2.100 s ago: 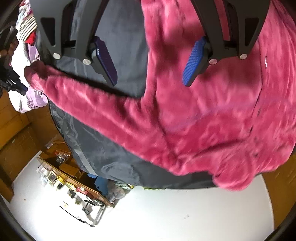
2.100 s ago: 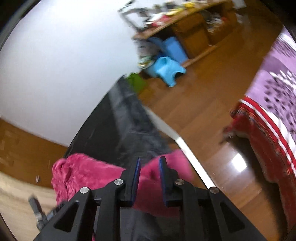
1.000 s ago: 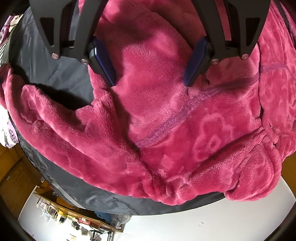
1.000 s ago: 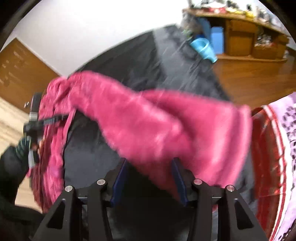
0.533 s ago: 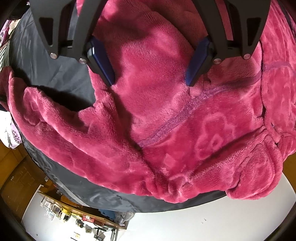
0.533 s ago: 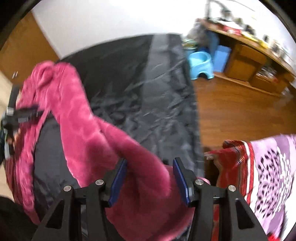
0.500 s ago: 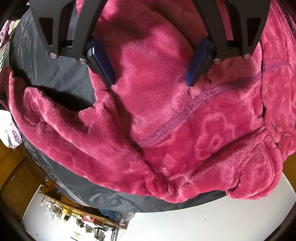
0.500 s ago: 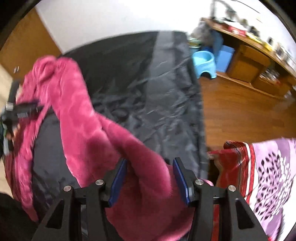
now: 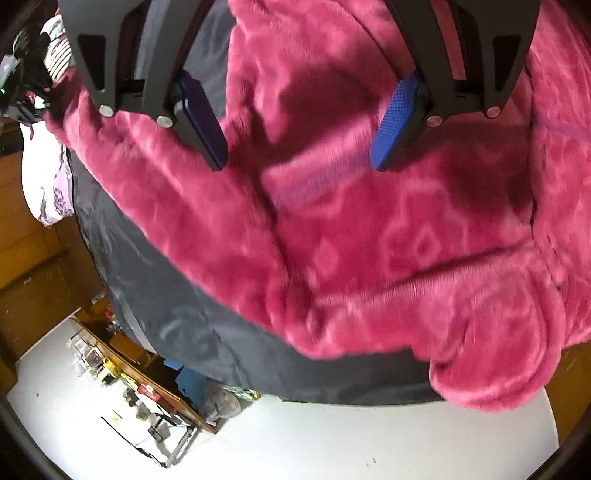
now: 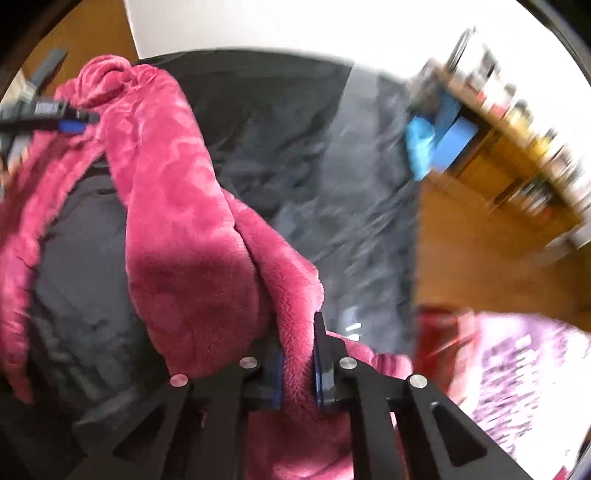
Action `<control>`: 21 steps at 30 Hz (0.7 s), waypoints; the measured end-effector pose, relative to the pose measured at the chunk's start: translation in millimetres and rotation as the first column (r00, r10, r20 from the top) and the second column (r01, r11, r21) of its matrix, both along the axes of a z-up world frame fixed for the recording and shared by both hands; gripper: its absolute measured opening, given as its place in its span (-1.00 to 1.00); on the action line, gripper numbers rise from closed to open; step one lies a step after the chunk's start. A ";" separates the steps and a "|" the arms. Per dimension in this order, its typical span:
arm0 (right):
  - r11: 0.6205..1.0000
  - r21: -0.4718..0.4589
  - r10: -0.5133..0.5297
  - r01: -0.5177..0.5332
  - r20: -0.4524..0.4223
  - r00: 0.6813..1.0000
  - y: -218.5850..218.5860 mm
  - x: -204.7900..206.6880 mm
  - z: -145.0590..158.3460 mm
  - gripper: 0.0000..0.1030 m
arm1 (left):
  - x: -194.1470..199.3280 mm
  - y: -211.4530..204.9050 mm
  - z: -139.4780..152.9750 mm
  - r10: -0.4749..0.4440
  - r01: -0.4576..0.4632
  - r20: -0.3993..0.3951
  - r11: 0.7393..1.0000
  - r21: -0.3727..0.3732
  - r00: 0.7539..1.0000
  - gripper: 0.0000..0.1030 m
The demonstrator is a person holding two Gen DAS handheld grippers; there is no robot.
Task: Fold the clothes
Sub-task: 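Lay the sleeve over the jacket front and regrasp it with the right gripper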
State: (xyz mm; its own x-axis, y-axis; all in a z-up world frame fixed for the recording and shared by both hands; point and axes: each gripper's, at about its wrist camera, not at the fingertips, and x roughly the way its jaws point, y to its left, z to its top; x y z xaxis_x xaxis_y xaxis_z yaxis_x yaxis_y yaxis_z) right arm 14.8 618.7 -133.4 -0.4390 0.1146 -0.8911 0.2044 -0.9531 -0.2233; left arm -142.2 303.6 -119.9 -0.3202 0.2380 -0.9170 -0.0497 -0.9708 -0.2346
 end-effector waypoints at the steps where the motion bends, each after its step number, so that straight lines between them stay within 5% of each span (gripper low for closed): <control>1: 0.999 0.047 -0.023 0.027 -0.069 0.997 4.6 2.0 15.4 -0.77 | 1.0 -1.1 0.4 0.006 -0.006 -0.001 1.000 -0.003 1.000 0.60; 6: 0.972 0.168 -0.105 0.161 -0.298 0.949 24.8 2.0 73.1 -0.77 | -22.9 9.4 17.7 0.005 -0.005 -0.037 1.000 -0.005 0.999 0.60; 11: 0.968 0.196 -0.098 0.158 -0.284 0.954 24.1 -30.6 56.9 -0.76 | -39.2 10.2 12.0 0.010 -0.012 -0.038 0.998 -0.057 0.999 0.60; 16: 0.975 0.087 -0.193 0.206 -0.144 0.971 37.9 -66.9 24.0 -0.63 | -55.4 -12.5 -2.9 0.094 -0.098 -0.038 0.989 -0.112 0.995 0.60; 21: 0.964 0.003 -0.261 0.266 -0.175 0.949 44.5 -69.8 35.3 -0.60 | -77.9 -46.2 -16.6 0.215 -0.216 -0.017 0.971 -0.105 0.976 0.60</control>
State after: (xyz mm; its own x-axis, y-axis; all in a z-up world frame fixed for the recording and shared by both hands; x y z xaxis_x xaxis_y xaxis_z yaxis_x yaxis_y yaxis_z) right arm -55.0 663.1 -98.2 -0.5358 0.2696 -0.8002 -0.0970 -0.9610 -0.2589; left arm -220.0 257.4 -136.6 -0.3589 0.0651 -0.9311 0.1621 -0.9780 -0.1309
